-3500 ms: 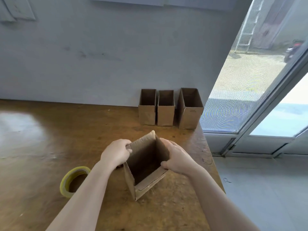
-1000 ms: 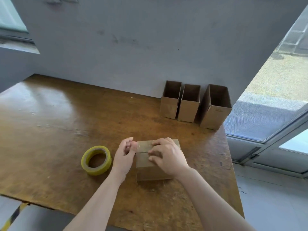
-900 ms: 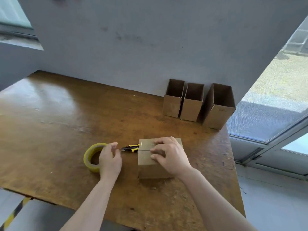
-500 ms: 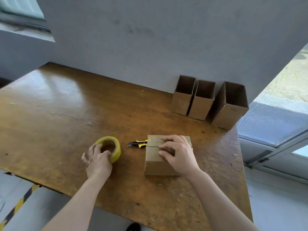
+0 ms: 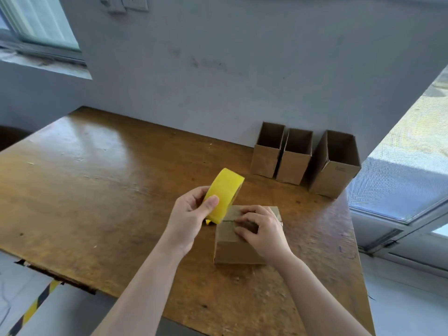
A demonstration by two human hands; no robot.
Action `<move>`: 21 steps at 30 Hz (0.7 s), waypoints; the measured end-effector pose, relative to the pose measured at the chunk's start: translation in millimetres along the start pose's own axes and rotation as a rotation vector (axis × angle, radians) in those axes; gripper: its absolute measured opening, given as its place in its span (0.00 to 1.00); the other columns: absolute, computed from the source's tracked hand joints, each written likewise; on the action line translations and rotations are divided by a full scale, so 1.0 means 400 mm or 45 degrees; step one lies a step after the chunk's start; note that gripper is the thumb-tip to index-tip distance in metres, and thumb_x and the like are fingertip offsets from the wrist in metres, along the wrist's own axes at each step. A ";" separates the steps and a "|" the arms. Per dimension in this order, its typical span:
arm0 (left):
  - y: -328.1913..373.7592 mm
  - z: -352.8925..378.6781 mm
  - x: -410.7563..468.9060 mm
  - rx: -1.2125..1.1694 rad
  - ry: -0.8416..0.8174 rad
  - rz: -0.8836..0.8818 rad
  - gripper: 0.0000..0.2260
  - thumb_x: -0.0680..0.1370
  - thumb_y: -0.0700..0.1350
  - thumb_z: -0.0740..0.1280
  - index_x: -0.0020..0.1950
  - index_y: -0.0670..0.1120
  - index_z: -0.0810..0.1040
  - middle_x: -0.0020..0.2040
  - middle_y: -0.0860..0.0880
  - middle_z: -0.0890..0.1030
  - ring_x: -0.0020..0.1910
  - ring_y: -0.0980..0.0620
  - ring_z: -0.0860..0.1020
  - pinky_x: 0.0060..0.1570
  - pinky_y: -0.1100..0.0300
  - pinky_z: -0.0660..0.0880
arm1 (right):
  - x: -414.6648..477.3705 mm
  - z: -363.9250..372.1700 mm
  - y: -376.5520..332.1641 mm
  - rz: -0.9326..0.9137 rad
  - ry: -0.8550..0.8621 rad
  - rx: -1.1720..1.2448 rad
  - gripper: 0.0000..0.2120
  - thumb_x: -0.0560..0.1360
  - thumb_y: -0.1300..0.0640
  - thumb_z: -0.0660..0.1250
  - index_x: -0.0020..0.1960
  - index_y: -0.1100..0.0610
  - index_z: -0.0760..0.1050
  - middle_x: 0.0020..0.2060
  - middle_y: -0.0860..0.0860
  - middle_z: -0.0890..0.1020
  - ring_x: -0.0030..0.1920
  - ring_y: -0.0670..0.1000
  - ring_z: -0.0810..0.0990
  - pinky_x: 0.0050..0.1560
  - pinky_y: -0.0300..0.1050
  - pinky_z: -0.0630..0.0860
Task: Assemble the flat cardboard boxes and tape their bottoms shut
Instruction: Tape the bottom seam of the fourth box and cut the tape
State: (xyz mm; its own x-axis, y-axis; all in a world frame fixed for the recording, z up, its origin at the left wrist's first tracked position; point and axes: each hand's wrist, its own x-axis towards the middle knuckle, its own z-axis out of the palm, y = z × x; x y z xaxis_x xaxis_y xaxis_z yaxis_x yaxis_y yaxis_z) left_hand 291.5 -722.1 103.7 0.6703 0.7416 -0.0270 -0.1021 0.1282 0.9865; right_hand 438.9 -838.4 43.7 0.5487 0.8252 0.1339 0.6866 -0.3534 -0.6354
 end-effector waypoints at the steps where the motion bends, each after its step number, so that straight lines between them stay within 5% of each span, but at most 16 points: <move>1: 0.003 0.013 -0.002 -0.080 -0.017 -0.051 0.09 0.71 0.47 0.69 0.48 0.46 0.82 0.39 0.52 0.84 0.41 0.55 0.79 0.42 0.59 0.75 | 0.000 -0.002 0.000 0.004 -0.013 0.016 0.08 0.72 0.52 0.74 0.51 0.49 0.84 0.56 0.38 0.77 0.60 0.41 0.69 0.55 0.47 0.66; 5: 0.002 0.050 0.002 -0.359 0.017 -0.287 0.12 0.69 0.48 0.71 0.49 0.43 0.84 0.47 0.44 0.84 0.50 0.45 0.79 0.55 0.48 0.75 | 0.004 -0.014 0.006 0.084 -0.033 0.199 0.07 0.71 0.57 0.74 0.48 0.51 0.82 0.51 0.43 0.81 0.54 0.44 0.75 0.54 0.44 0.72; 8: 0.001 0.057 0.016 -0.511 0.001 -0.383 0.17 0.71 0.47 0.71 0.56 0.39 0.82 0.54 0.39 0.83 0.57 0.40 0.78 0.63 0.41 0.73 | 0.003 -0.038 -0.006 0.330 0.015 0.601 0.12 0.71 0.64 0.71 0.50 0.50 0.75 0.45 0.48 0.82 0.47 0.49 0.80 0.44 0.43 0.77; 11: 0.004 0.064 0.032 -0.620 0.013 -0.435 0.19 0.74 0.47 0.69 0.62 0.39 0.79 0.59 0.39 0.81 0.61 0.39 0.78 0.65 0.38 0.71 | 0.004 -0.057 -0.011 0.408 0.007 0.983 0.22 0.74 0.69 0.68 0.62 0.49 0.71 0.52 0.50 0.82 0.51 0.50 0.81 0.41 0.37 0.76; 14: 0.001 0.080 0.047 -0.779 0.074 -0.584 0.15 0.79 0.46 0.66 0.64 0.42 0.77 0.60 0.40 0.82 0.60 0.40 0.79 0.62 0.39 0.74 | 0.007 -0.069 -0.005 0.405 0.012 1.166 0.30 0.74 0.72 0.66 0.69 0.47 0.68 0.58 0.48 0.80 0.56 0.50 0.81 0.49 0.47 0.81; 18: -0.012 0.094 0.057 -0.803 0.104 -0.690 0.16 0.80 0.48 0.65 0.65 0.41 0.75 0.60 0.38 0.81 0.59 0.38 0.79 0.61 0.38 0.74 | 0.006 -0.078 -0.006 0.475 0.026 1.416 0.27 0.71 0.77 0.58 0.59 0.54 0.81 0.57 0.55 0.82 0.49 0.53 0.81 0.34 0.39 0.77; 21: -0.027 0.110 0.051 -0.735 0.121 -0.703 0.16 0.80 0.46 0.65 0.65 0.41 0.73 0.60 0.38 0.80 0.59 0.38 0.79 0.60 0.38 0.75 | 0.013 -0.079 0.006 0.517 -0.011 1.458 0.17 0.72 0.67 0.59 0.50 0.57 0.85 0.63 0.47 0.79 0.62 0.52 0.77 0.47 0.48 0.79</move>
State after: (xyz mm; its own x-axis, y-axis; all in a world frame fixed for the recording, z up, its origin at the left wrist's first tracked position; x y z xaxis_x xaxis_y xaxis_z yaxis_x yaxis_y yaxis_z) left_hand 338.6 -737.2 99.7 0.6718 0.5213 -0.5262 -0.1554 0.7938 0.5881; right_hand 458.5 -849.0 66.8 0.6197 0.7495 -0.2331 -0.3555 0.0033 -0.9347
